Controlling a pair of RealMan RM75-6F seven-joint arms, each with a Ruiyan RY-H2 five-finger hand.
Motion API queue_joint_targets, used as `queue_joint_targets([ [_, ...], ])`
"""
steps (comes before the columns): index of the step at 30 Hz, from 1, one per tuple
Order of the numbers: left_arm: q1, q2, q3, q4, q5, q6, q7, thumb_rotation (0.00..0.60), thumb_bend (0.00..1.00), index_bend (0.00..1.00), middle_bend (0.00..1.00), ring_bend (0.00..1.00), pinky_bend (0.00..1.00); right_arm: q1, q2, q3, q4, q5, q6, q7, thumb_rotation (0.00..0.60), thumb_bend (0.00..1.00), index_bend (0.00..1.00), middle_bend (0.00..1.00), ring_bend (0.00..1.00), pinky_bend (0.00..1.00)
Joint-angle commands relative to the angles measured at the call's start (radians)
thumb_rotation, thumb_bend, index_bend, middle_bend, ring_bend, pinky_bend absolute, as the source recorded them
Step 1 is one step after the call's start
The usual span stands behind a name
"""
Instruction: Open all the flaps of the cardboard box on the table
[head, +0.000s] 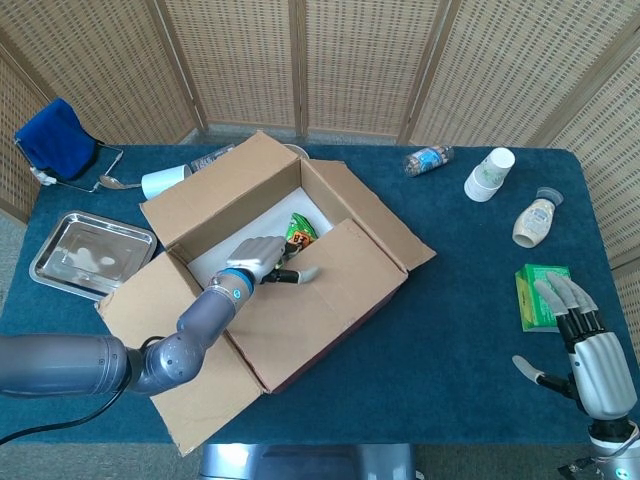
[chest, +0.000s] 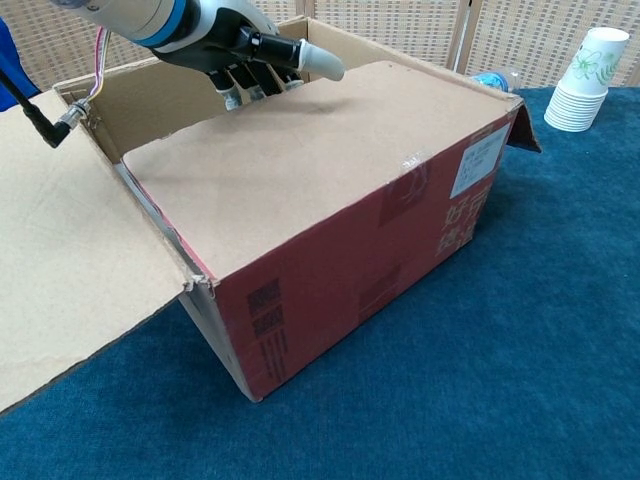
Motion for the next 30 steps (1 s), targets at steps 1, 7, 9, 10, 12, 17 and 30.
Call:
queue_joint_targets([
  [1, 0.014, 0.001, -0.024, 0.0, 0.012, -0.028, -0.028, 0.176, 0.0, 0.41, 0.47, 0.32, 0.45, 0.0, 0.0, 0.0, 0.001, 0.002, -0.002, 0.002, 0.6, 0.0, 0.0, 0.0, 0.0, 0.12],
  [7, 0.061, 0.04, -0.08, -0.034, 0.077, -0.057, -0.112, 0.175, 0.0, 0.41, 0.47, 0.32, 0.46, 0.001, 0.001, -0.001, 0.0, 0.0, -0.002, 0.002, 0.6, 0.0, 0.0, 0.0, 0.0, 0.12],
  [9, 0.078, 0.056, -0.1, -0.048, 0.103, -0.068, -0.141, 0.174, 0.0, 0.41, 0.47, 0.32, 0.46, 0.001, 0.001, -0.001, -0.001, -0.001, -0.002, 0.001, 0.6, 0.0, 0.0, 0.0, 0.0, 0.12],
  [10, 0.09, 0.065, -0.113, -0.057, 0.123, -0.072, -0.16, 0.175, 0.0, 0.41, 0.47, 0.32, 0.46, 0.001, 0.001, -0.001, -0.002, -0.003, -0.001, 0.001, 0.6, 0.0, 0.0, 0.0, 0.0, 0.12],
  [12, 0.106, 0.077, -0.13, -0.067, 0.149, -0.076, -0.188, 0.175, 0.0, 0.41, 0.47, 0.32, 0.46, 0.0, 0.001, -0.002, -0.002, -0.005, 0.001, -0.001, 0.6, 0.0, 0.0, 0.0, 0.0, 0.12],
  [17, 0.148, 0.102, -0.172, -0.09, 0.223, -0.079, -0.26, 0.171, 0.0, 0.41, 0.47, 0.32, 0.46, 0.0, 0.002, -0.003, -0.003, -0.006, 0.0, -0.001, 0.6, 0.0, 0.0, 0.0, 0.0, 0.12],
  [30, 0.256, 0.057, -0.27, -0.162, 0.493, -0.022, -0.426, 0.16, 0.0, 0.42, 0.46, 0.32, 0.4, -0.001, 0.002, -0.005, -0.005, -0.009, 0.001, -0.001, 0.6, 0.0, 0.0, 0.0, 0.0, 0.12],
])
